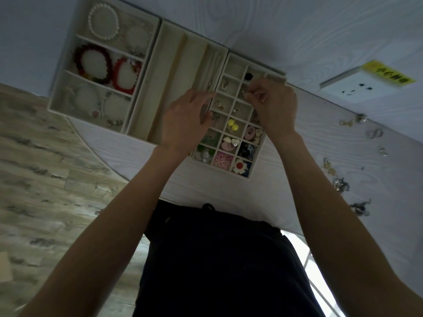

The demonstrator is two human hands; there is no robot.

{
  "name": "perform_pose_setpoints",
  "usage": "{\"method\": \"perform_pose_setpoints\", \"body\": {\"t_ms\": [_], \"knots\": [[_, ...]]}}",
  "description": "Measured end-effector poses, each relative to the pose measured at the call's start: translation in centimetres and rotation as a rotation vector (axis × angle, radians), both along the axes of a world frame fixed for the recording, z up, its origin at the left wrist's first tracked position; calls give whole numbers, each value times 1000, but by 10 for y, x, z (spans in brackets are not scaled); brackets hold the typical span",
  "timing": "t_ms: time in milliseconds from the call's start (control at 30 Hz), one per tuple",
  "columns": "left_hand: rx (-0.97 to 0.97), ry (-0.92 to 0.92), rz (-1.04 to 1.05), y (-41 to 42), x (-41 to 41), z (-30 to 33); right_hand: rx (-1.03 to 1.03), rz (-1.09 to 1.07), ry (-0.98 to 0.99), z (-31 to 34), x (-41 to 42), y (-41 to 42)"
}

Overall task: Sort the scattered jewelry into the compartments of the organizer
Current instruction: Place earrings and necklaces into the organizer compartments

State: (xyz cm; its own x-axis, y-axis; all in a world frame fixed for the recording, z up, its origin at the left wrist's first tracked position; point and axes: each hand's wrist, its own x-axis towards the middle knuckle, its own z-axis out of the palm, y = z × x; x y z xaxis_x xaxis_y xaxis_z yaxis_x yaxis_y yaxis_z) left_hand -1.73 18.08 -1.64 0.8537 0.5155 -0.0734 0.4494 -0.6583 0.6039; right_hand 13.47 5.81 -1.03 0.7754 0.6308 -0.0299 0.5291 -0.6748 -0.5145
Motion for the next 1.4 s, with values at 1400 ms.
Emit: {"method": "perform_pose_setpoints", "body": {"t_ms": [1400], "knots": [[-27,1,6,2,0,-2,-398,265,-118,10,17,10]]}}
